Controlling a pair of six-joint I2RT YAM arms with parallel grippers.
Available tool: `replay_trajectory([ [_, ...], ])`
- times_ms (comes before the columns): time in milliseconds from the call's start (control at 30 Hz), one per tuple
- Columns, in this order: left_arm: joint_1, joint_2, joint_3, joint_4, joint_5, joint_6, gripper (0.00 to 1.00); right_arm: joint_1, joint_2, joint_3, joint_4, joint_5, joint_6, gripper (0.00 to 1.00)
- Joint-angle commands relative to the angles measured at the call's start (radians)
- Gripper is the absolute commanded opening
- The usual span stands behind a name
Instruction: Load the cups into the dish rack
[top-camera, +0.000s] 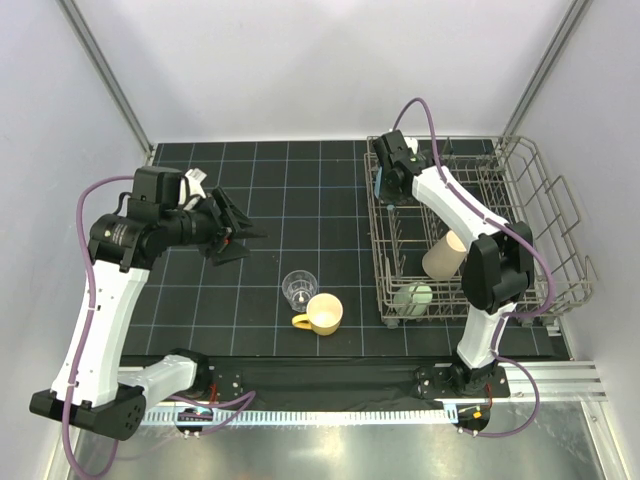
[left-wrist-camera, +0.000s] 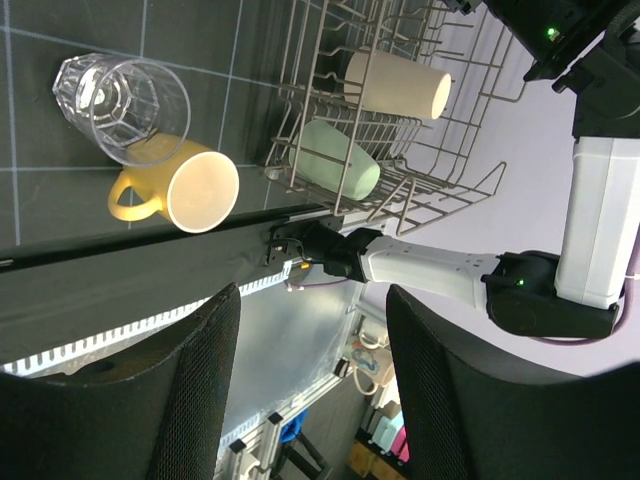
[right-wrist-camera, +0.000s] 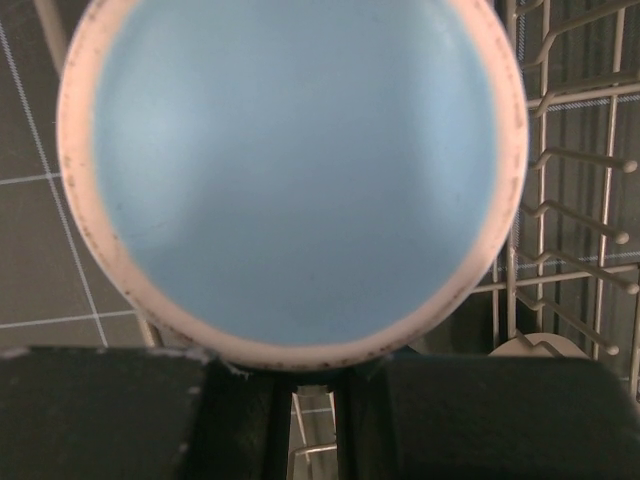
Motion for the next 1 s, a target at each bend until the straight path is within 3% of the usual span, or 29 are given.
replay_trajectory([
  [0, 0.002, -0.012, -0.009, 0.036, 0.000, -0.017, 0.59, 0.000, -0.016, -0.017, 0.062, 0.013, 0.013, 0.04],
  [533, 0.001, -0.009, 0.022, 0.022, 0.020, -0.014, 0.66, 0.000, 0.043, -0.060, 0.075, -0.018, 0.046, 0.04],
  [767, 0.002, -0.033, 0.015, 0.013, 0.023, -0.020, 0.69, 0.000, 0.058, -0.072, 0.061, -0.032, 0.057, 0.14],
  [867, 0.002, -0.052, -0.006, 0.039, 0.032, -0.041, 0.69, 0.002, 0.047, -0.080, 0.056, -0.035, 0.056, 0.32],
  [900, 0.002, -0.056, -0.014, 0.057, 0.033, -0.047, 0.69, 0.002, 0.043, -0.081, 0.052, -0.035, 0.051, 0.45],
  [967, 0.002, -0.069, -0.029, 0.068, 0.036, -0.063, 0.70, 0.000, 0.024, -0.087, 0.047, -0.035, 0.045, 0.57],
])
